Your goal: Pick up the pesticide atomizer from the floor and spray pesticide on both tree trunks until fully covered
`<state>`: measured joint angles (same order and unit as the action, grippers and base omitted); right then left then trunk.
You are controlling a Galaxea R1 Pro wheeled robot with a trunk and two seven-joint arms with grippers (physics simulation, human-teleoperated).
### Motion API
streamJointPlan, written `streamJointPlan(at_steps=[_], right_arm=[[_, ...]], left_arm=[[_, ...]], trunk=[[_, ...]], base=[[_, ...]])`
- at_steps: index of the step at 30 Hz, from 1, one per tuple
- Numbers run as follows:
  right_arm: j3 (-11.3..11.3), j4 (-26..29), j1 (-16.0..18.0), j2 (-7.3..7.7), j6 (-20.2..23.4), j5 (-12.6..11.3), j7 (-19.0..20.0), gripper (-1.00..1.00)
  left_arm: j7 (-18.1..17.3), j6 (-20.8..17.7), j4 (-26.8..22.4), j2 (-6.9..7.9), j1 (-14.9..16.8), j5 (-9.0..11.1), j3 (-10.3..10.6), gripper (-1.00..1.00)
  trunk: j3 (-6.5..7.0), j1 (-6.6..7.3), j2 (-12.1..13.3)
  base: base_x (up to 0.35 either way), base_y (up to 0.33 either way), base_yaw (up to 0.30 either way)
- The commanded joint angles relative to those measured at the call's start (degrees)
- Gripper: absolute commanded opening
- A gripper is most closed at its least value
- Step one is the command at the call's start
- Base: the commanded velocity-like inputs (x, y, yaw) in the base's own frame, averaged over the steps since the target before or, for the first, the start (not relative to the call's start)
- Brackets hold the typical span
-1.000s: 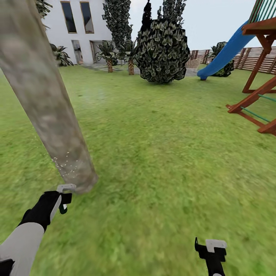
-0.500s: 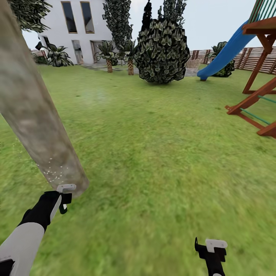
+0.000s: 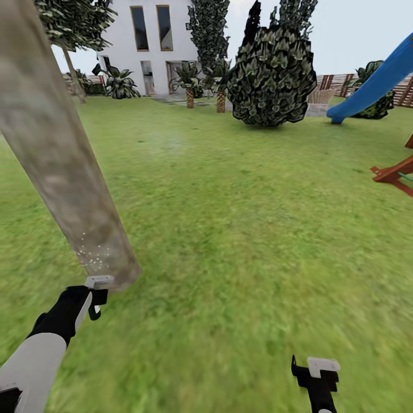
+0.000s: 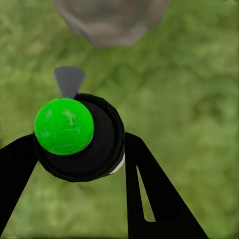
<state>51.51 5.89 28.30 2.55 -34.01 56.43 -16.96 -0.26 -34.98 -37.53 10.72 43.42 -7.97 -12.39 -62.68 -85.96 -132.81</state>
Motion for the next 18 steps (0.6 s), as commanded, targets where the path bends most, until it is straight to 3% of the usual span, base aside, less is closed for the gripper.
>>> streamJointPlan(at_steps=[1,8,18], right_arm=[[0.00,0.00,0.00,0.00,0.00,0.00,0.00,1.00],[0.00,0.00,0.00,0.00,0.00,0.00,0.00,1.00],[0.07,0.00,0.00,0.00,0.00,0.00,0.00,1.00]], left_arm=[[0.00,0.00,0.00,0.00,0.00,-0.03,0.00,-1.00],[0.00,0.00,0.00,0.00,0.00,-0.03,0.00,-1.00],[0.00,0.00,0.05,0.00,0.00,-0.03,0.01,-1.00]], trunk=[[0.00,0.00,0.00],[0.00,0.00,0.00],[0.00,0.00,0.00]], base=[[0.139,-0.251,0.276],[0.139,-0.251,0.233],[0.144,-0.251,0.006]])
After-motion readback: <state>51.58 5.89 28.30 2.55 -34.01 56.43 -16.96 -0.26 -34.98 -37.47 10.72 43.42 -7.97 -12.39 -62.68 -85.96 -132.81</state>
